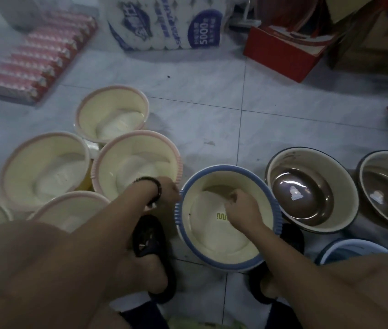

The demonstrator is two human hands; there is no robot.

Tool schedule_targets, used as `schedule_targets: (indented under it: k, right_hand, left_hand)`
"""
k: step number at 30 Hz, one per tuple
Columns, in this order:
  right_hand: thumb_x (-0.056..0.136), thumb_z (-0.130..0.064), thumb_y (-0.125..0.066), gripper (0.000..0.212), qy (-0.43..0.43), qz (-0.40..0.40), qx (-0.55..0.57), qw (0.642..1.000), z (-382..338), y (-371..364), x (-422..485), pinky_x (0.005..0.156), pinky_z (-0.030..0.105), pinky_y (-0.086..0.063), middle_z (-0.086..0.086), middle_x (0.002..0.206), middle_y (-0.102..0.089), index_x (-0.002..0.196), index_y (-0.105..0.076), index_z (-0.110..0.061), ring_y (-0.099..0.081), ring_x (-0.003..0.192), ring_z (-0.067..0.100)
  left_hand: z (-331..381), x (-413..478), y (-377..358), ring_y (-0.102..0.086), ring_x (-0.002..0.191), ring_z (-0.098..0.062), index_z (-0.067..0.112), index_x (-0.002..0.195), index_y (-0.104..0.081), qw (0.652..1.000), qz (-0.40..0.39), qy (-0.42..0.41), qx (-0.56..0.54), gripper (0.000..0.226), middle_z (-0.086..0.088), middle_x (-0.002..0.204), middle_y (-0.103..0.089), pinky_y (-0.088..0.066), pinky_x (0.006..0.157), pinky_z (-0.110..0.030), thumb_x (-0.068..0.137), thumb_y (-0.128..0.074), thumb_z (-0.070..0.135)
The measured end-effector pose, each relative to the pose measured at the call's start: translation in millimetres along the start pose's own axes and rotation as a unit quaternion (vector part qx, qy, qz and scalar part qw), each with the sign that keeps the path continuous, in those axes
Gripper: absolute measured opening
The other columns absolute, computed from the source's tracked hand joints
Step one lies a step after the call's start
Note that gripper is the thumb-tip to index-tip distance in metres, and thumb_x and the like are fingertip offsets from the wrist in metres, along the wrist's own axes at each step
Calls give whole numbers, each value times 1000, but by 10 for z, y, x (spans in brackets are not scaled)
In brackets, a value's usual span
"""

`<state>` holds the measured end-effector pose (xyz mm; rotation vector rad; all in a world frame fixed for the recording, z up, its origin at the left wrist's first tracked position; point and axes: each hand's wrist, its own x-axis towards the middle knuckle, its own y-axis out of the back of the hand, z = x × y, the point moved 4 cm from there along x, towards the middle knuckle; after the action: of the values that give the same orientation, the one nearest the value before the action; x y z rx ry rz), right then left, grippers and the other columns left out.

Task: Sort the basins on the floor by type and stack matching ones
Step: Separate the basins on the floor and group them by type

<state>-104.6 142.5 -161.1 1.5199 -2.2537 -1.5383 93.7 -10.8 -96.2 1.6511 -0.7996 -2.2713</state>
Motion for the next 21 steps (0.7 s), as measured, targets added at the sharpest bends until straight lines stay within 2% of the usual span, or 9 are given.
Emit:
schedule_targets:
  k: [2, 4, 6, 8, 11, 13, 14, 17, 21]
  right_hand:
    - [100, -25, -65, 15, 27, -88, 98, 991, -465, -304, -55, 78, 41, -62, 1, 107, -73, 114, -69, -22, -70, 90, 17]
    - [101, -20, -64, 12, 5, -175, 213, 961, -873, -641, -119, 81, 44, -65, 9, 105, -75, 110, -70, -18, -74, 89, 21]
    - [104, -12, -57, 19, -57, -247, 334, 908, -1225, -972, -197, 83, 43, -61, 22, 111, -72, 119, -65, -7, -70, 92, 28]
    - [107, -8, -48, 22, -147, -276, 418, 853, -1453, -1288, -250, 93, 45, -56, 27, 121, -64, 128, -54, -2, -66, 104, 33]
    - [112, -11, -34, 47, -237, -282, 445, 816, -1543, -1720, -169, 108, 52, -53, 22, 157, -48, 159, -35, -7, -55, 137, 40]
    - [112, -14, -34, 56, -275, -267, 424, 821, -1557, -1880, -71, 115, 55, -46, 16, 167, -38, 167, -25, -16, -43, 149, 41]
    - [111, -13, -35, 58, -293, -251, 420, 822, -1570, -1929, -8, 118, 56, -42, 14, 169, -35, 168, -23, -18, -39, 151, 40]
    - [104, -11, -52, 65, -334, -207, 433, 811, -1625, -2052, 192, 119, 54, -42, 15, 162, -43, 165, -29, -16, -44, 147, 38]
    - [91, -10, -74, 63, -346, -185, 473, 789, -1671, -2110, 318, 105, 54, -57, 17, 131, -64, 149, -49, -11, -65, 119, 37]
  left_hand:
    - [-118, -297, 408, -70, 99, -25, 32, 131, -59, 998, 42, -7, -53, 37, -1, 114, -66, -61, 89, -47, 99, -56, 50]
    - [-310, -554, 758, -65, 106, -21, 36, 133, -59, 990, 138, -17, -21, 42, 2, 125, -66, -55, 97, -48, 96, -57, 56]
    - [-516, -789, 952, -60, 109, -18, 33, 132, -61, 981, 190, -22, -3, 42, 5, 128, -64, -50, 98, -37, 96, -58, 54]
    - [-717, -874, 1005, -63, 102, -18, 28, 134, -61, 985, 172, 2, -35, 42, 2, 128, -63, -55, 89, -36, 98, -59, 51]
    - [-866, -870, 1004, -72, 94, -20, 26, 136, -59, 996, 62, 58, -34, 47, 2, 118, -64, -62, 86, -44, 99, -55, 55]
    - [-885, -827, 1095, -71, 98, -21, 26, 139, -57, 996, 51, 70, -16, 53, 2, 123, -63, -60, 91, -44, 99, -51, 59]
    - [-883, -810, 1174, -69, 106, -22, 23, 143, -55, 995, 74, 72, 4, 57, -1, 131, -61, -56, 96, -42, 100, -48, 60]
    - [-903, -759, 1406, -56, 126, -28, 17, 149, -49, 980, 172, 85, 47, 62, -8, 146, -54, -45, 101, -37, 102, -46, 57]
    - [-915, -654, 1506, -57, 121, -28, 14, 146, -53, 979, 180, 90, 24, 62, -8, 140, -59, -45, 95, -36, 102, -44, 57]
